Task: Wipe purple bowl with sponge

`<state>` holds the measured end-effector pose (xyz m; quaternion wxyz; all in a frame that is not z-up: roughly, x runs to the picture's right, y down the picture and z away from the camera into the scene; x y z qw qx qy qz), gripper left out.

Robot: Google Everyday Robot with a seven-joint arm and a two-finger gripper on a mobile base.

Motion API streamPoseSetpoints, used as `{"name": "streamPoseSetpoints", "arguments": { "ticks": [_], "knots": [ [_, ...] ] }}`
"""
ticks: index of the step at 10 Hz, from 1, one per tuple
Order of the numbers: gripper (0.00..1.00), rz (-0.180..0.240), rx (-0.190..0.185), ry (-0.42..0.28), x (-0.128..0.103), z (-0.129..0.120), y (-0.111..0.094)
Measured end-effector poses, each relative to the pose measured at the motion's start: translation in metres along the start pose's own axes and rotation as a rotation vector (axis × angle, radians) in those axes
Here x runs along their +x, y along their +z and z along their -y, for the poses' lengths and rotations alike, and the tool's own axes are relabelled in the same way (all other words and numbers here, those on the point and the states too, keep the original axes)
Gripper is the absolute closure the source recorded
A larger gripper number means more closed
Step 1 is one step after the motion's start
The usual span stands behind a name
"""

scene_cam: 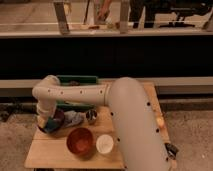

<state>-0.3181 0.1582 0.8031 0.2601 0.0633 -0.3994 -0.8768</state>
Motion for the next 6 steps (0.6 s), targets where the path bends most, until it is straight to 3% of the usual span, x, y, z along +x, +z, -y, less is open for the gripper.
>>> {"name": "streamPoseSetpoints", "arguments": {
  "ticks": [3, 6],
  "knots": [
    [1.00, -0.004, -0.030, 0.028, -0.021, -0.015, -0.014],
    [1.00, 0.008, -0.048, 0.014, -0.014, -0.038, -0.015]
  ]
}}
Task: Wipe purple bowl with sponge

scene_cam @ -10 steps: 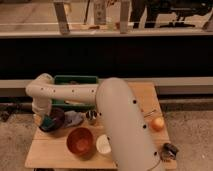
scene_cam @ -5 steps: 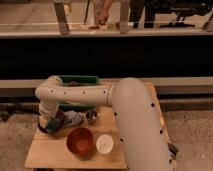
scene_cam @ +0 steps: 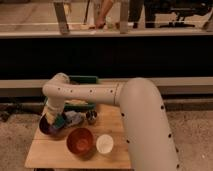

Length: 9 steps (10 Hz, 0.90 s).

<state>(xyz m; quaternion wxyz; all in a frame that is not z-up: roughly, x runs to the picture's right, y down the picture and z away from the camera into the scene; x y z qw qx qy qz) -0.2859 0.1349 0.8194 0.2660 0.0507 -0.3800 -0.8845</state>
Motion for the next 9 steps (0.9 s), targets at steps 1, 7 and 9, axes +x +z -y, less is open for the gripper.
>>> {"name": "streamPoseSetpoints", "arguments": {
  "ticks": [1, 7, 9],
  "knots": [
    [1.00, 0.003, -0.003, -0.021, 0.008, -0.008, 0.005],
    [1.00, -0.058, 0.021, -0.120, 0.042, -0.009, 0.014],
    [1.00, -0.075, 0.062, -0.182, 0.056, 0.015, 0.018]
  ]
}}
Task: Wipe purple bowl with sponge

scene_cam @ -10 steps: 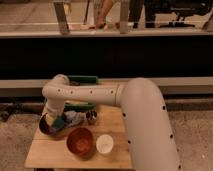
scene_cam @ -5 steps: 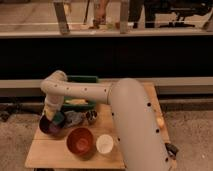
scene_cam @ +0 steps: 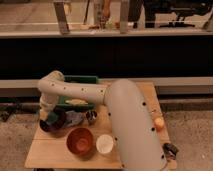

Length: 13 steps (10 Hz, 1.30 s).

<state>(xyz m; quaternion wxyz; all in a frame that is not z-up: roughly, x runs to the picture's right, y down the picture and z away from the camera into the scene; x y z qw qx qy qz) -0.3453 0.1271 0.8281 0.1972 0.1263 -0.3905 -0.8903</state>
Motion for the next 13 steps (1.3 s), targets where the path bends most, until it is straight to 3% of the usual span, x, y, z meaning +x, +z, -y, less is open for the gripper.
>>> {"name": "streamPoseSetpoints", "arguments": {
  "ticks": [3, 4, 8, 11, 13],
  "knots": [
    [1.00, 0.006, 0.022, -0.031, 0.004, 0.019, 0.003],
    [1.00, 0.027, 0.025, -0.035, 0.002, 0.027, 0.005],
    [1.00, 0.045, 0.023, 0.007, -0.021, 0.042, -0.004],
    [1.00, 0.072, -0.002, 0.078, -0.055, 0.032, -0.020],
    [1.00, 0.106, -0.011, 0.109, -0.073, 0.019, -0.020]
  ]
}}
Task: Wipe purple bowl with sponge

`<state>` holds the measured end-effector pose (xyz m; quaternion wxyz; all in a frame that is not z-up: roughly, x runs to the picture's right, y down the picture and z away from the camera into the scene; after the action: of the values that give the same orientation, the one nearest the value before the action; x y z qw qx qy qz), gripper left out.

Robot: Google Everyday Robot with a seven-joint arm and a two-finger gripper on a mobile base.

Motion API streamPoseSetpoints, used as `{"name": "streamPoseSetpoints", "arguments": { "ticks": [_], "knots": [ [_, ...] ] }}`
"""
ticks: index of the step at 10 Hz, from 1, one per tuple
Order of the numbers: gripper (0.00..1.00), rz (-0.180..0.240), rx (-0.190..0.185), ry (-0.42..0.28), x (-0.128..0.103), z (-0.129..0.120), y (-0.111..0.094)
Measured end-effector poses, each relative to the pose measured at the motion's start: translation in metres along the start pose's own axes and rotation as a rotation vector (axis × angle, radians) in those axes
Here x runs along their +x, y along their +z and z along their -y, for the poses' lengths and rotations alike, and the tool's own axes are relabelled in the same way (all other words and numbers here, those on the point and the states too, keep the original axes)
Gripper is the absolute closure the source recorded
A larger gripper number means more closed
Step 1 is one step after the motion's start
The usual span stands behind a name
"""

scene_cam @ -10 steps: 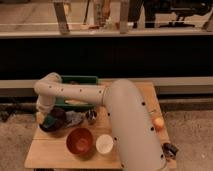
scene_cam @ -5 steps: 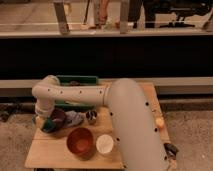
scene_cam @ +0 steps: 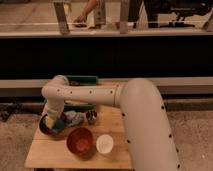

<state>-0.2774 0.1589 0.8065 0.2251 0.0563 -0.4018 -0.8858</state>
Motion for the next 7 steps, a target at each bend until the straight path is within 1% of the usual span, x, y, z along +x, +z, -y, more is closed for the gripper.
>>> {"name": "streamPoseSetpoints", "arguments": {
  "ticks": [1, 2, 3, 4, 6, 7],
  "knots": [
    [1.00, 0.006, -0.014, 0.013, -0.004, -0.021, -0.002],
    [1.00, 0.006, -0.022, 0.008, 0.000, -0.030, -0.002],
    [1.00, 0.004, -0.027, 0.000, 0.007, -0.039, -0.002],
    [1.00, -0.002, -0.033, -0.022, 0.020, -0.046, 0.000],
    [1.00, -0.016, -0.026, -0.058, 0.041, -0.042, 0.009],
    [1.00, -0.037, -0.007, -0.072, 0.048, -0.037, 0.016]
  ]
}}
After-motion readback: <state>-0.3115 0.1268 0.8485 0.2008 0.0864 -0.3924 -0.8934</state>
